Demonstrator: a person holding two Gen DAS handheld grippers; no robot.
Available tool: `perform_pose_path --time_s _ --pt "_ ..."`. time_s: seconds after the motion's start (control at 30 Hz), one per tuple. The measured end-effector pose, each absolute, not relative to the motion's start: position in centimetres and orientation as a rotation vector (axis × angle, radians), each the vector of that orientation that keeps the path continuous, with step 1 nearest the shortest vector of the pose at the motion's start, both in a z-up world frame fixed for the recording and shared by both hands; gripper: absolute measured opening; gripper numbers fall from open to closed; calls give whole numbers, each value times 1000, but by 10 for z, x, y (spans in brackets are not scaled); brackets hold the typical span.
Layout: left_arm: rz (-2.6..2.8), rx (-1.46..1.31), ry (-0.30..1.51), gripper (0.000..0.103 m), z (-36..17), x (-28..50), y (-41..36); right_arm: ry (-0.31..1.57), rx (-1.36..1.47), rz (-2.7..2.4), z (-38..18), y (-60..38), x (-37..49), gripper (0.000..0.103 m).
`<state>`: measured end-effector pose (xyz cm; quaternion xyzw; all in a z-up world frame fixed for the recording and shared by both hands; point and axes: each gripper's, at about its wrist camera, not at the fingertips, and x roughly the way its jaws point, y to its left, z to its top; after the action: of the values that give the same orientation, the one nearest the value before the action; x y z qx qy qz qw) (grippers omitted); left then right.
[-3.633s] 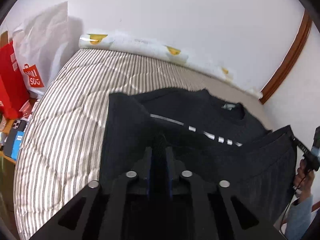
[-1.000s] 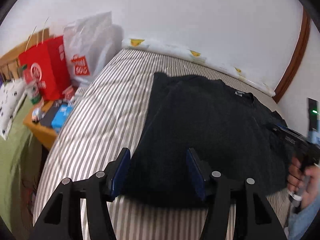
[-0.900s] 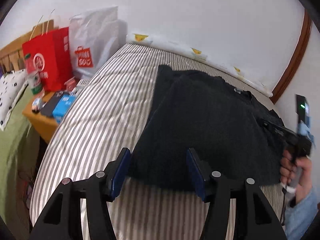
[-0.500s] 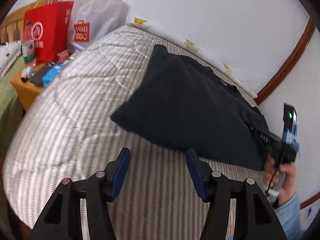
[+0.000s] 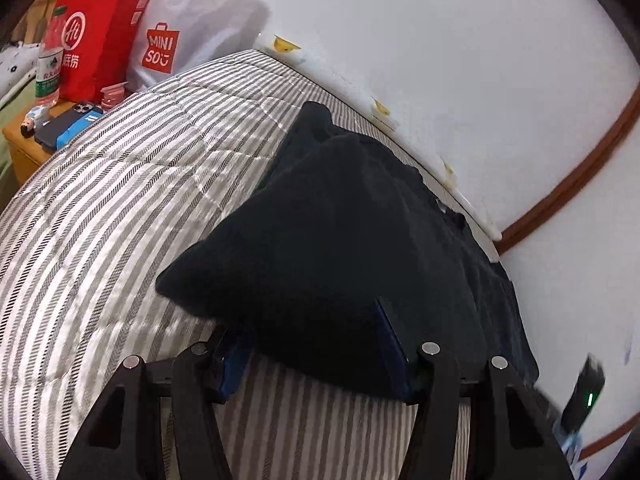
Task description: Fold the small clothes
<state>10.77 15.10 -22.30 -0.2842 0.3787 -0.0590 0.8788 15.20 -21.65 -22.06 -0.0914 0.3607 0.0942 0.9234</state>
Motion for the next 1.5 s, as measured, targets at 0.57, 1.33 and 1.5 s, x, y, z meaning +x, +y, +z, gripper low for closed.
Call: perform_pose_path --time_s 0.57,1.33,1.5 --pt "-35 -323 728 13 -140 119 96 685 -23 180 -194 -299 137 53" --pt "-552 -46 904 11 -172 163 -129 631 95 -27 -186 -444 119 53" --pt "-567 -56 912 19 -173 161 -123 652 130 13 -186 -439 118 54"
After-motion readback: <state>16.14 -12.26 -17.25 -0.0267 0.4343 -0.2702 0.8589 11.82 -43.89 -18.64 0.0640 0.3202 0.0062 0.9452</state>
